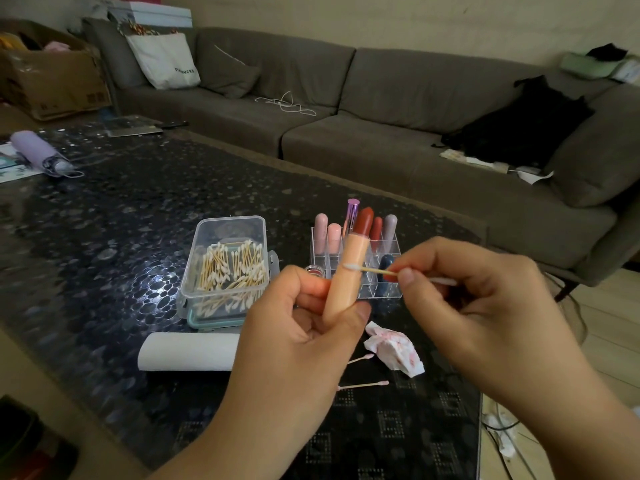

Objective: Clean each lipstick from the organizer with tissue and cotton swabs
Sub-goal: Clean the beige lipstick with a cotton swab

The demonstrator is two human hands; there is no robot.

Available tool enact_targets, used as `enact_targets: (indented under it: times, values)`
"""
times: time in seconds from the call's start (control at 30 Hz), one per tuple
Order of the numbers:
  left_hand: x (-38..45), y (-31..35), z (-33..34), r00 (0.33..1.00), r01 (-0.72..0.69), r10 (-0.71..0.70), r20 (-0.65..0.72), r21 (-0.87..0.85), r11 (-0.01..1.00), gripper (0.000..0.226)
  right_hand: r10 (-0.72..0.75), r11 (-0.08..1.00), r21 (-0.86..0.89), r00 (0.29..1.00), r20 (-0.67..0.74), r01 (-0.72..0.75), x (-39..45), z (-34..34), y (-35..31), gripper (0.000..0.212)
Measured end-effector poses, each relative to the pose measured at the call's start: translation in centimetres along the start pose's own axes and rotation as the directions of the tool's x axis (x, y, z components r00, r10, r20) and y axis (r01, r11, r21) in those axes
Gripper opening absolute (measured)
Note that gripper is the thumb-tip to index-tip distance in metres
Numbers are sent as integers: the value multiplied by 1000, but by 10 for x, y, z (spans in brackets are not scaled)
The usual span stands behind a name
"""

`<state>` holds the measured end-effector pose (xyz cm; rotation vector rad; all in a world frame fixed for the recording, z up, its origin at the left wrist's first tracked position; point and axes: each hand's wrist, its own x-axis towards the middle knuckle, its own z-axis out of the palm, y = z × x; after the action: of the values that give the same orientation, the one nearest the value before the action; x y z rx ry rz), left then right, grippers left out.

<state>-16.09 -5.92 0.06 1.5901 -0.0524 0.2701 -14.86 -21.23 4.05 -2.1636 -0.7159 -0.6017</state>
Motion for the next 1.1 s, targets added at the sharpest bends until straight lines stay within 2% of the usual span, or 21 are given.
enact_targets:
  times: [0.2, 0.37, 0.57, 0.8, 1.0, 1.1]
  values:
    - [-2, 0, 3, 999, -20, 22, -44, 38, 999, 22, -11, 999, -42, 996, -92, 7, 0, -4, -1, 18]
    - [-2, -2, 4, 995, -46, 51, -86, 58, 997, 22, -37, 997, -61, 999, -20, 35, -1, 1, -3, 16]
    - [-4, -2, 5, 989, -77, 86, -117, 78, 994, 25, -10, 998, -55, 994, -107, 4, 1, -3, -3, 17]
    - [-3, -4, 5, 987, -86, 99, -124, 106, 991, 23, -49, 994, -100, 998, -47, 45, 0, 0, -5, 16]
    - [-4, -3, 5, 988, -86, 101, -117, 121, 989, 24, -48, 995, -91, 994, -100, 39, 0, -4, -4, 18]
    - [-3, -4, 5, 987, -91, 106, -124, 118, 989, 25, -56, 991, -126, 996, -66, 48, 1, -2, -5, 18]
